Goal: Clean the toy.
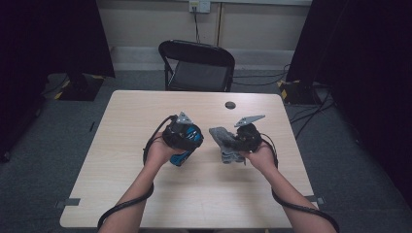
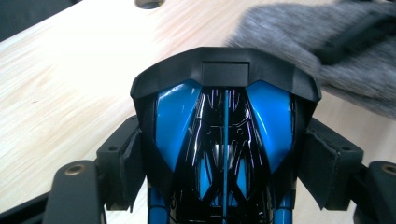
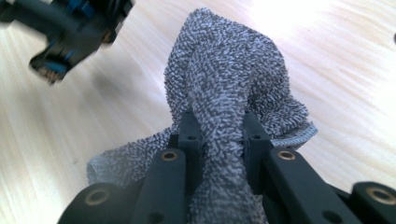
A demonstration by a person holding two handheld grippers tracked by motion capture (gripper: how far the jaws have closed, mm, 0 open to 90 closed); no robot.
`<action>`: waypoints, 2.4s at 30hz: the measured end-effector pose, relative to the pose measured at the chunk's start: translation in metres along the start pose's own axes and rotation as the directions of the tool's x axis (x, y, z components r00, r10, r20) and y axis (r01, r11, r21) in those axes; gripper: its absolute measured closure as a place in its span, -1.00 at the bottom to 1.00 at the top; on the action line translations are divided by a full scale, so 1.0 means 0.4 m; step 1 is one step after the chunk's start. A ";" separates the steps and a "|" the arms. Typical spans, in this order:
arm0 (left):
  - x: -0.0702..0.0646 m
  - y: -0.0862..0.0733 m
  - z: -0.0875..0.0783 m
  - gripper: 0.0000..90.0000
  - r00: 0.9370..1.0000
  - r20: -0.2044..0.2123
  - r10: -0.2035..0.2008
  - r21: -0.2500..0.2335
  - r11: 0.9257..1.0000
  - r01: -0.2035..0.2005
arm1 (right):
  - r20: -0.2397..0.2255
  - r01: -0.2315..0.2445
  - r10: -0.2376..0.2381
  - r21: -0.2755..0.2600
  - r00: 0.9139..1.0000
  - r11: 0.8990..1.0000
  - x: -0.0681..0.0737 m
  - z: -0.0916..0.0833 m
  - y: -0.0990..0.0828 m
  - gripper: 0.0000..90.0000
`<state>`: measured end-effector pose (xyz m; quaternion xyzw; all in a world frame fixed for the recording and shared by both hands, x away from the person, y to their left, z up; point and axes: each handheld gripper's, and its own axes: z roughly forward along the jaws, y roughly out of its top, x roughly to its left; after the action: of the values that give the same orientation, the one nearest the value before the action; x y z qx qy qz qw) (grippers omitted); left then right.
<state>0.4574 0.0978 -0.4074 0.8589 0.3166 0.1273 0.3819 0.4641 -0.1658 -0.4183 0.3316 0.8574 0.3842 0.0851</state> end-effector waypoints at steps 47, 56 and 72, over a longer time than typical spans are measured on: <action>-0.041 0.001 0.039 -0.43 0.997 0.068 0.038 0.038 0.998 -0.040 | -0.098 0.118 -0.118 -0.001 0.988 0.993 0.035 0.023 0.070 0.68; -0.024 0.000 0.038 -0.43 0.999 0.040 0.021 0.039 0.999 -0.022 | -0.106 0.119 -0.121 -0.021 0.987 0.993 0.039 0.012 0.050 0.68; 0.027 -0.008 0.025 -0.44 0.999 -0.028 -0.022 0.047 0.999 0.024 | -0.153 0.112 -0.115 -0.028 0.981 0.993 0.058 0.019 0.018 0.67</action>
<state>0.4688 0.1004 -0.4167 0.8621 0.3347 0.1273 0.3585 0.4529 -0.1429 -0.4161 0.2505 0.8753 0.4113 0.0432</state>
